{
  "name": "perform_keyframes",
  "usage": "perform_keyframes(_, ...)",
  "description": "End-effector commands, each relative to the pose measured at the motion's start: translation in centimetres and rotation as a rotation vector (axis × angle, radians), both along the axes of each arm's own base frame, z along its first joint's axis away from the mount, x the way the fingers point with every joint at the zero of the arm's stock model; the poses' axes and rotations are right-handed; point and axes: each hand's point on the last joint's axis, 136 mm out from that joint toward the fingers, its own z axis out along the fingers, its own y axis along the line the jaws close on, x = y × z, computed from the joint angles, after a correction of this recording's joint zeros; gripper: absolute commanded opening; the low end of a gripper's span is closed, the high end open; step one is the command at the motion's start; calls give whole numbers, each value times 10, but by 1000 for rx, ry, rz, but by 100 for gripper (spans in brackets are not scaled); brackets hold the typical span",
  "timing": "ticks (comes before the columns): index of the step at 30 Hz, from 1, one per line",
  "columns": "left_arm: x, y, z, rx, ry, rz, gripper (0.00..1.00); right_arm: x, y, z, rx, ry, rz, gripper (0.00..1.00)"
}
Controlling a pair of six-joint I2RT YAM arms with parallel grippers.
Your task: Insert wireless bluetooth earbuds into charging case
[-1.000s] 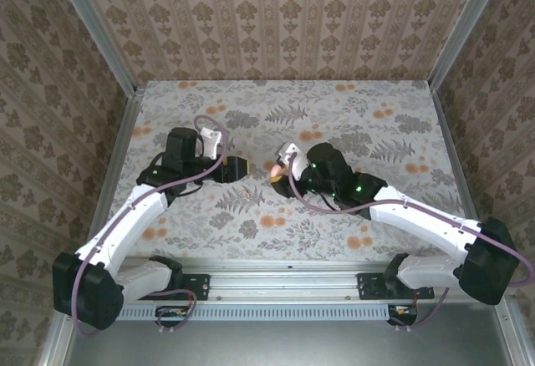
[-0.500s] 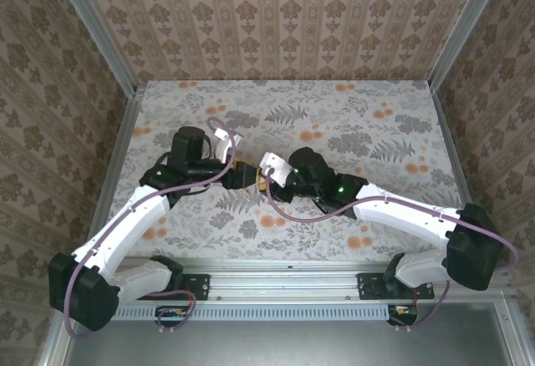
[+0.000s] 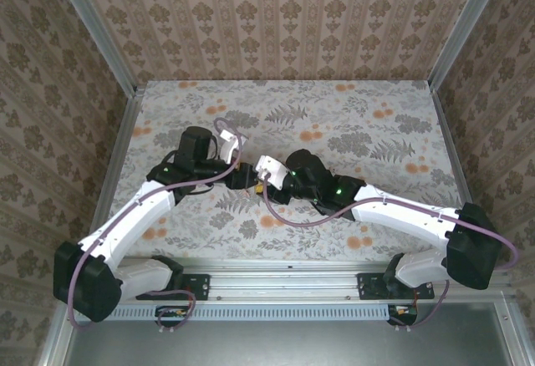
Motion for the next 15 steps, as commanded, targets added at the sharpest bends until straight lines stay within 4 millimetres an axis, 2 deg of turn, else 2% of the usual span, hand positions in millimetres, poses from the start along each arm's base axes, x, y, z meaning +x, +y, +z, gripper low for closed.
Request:
perform_keyframes(1, -7, -7, 11, -19, -16, -57, 50, 7, 5, 23, 42, -58, -17, 48)
perform_keyframes(5, -9, -8, 7, -6, 0, -67, 49, 6, 5, 23, 46, -59, -20, 48)
perform_keyframes(15, -9, -11, 5, -13, 1, -89, 27, 6, 3, 22, 38, -71, -24, 48)
